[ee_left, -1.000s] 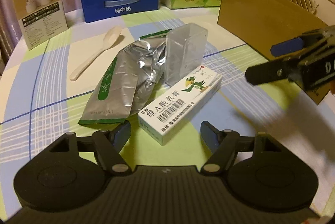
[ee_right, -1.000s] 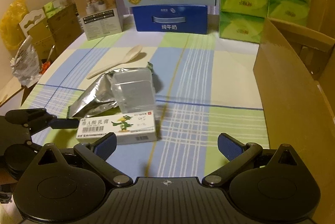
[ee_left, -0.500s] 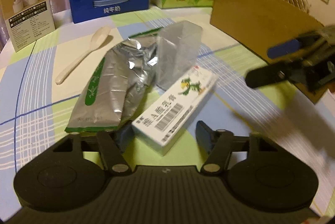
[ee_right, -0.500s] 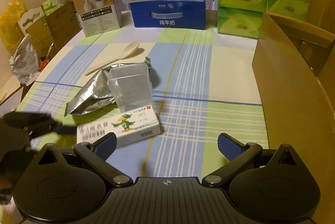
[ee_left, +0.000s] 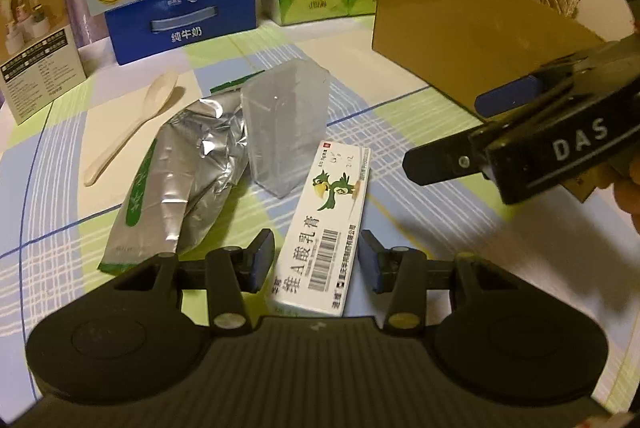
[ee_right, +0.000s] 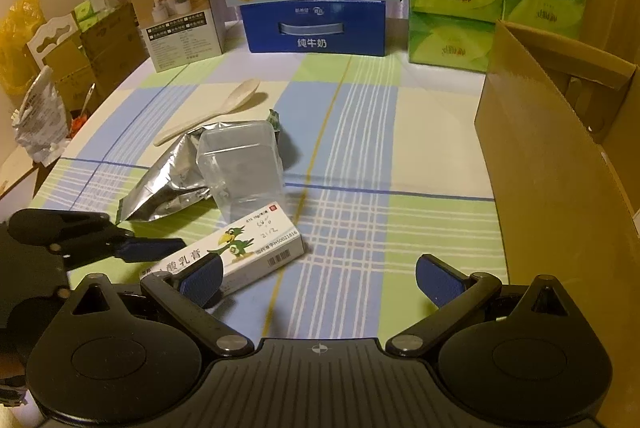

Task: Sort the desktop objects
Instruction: 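Grasp the white ointment box with the left tool, then grasp the clear plastic container with the right tool while the left tool holds the ointment box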

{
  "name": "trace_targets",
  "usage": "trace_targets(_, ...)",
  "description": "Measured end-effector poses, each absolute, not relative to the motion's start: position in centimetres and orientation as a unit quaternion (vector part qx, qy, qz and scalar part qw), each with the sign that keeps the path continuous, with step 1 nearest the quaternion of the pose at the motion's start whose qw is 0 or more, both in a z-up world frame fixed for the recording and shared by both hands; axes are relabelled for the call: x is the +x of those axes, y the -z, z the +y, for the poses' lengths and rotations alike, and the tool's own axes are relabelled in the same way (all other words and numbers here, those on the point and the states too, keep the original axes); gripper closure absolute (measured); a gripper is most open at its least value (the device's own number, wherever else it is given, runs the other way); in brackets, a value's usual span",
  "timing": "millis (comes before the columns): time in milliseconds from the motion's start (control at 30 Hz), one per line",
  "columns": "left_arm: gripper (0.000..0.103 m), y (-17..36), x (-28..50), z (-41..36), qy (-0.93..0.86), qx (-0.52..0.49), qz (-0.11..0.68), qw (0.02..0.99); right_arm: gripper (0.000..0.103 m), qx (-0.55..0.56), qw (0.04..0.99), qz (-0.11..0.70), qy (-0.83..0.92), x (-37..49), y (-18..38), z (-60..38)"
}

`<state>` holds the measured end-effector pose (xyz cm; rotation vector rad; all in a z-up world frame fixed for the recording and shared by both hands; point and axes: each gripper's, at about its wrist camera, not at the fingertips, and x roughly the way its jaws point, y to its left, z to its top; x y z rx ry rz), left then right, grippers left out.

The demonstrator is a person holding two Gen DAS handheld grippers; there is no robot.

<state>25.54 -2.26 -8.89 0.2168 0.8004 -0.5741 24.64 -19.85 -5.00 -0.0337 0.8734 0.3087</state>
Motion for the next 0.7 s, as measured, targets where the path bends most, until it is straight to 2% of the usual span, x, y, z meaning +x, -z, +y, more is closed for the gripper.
trace_targets(167,0.063,9.4,26.0,-3.0,0.274,0.114,0.392,0.871,0.002,-0.020,0.894,0.422,-0.146,24.7,5.1,-19.7)
trace_targets(433,0.070,9.2,25.0,-3.1,0.262,0.120,0.406,0.867,0.002,-0.022,0.890,0.432,-0.143,24.2,5.4,-19.7)
trace_targets(700,0.070,8.6,21.9,-2.0,0.227,0.135,0.424,0.866,0.002,-0.020,0.887,0.438,-0.142,23.5,5.3,-19.4)
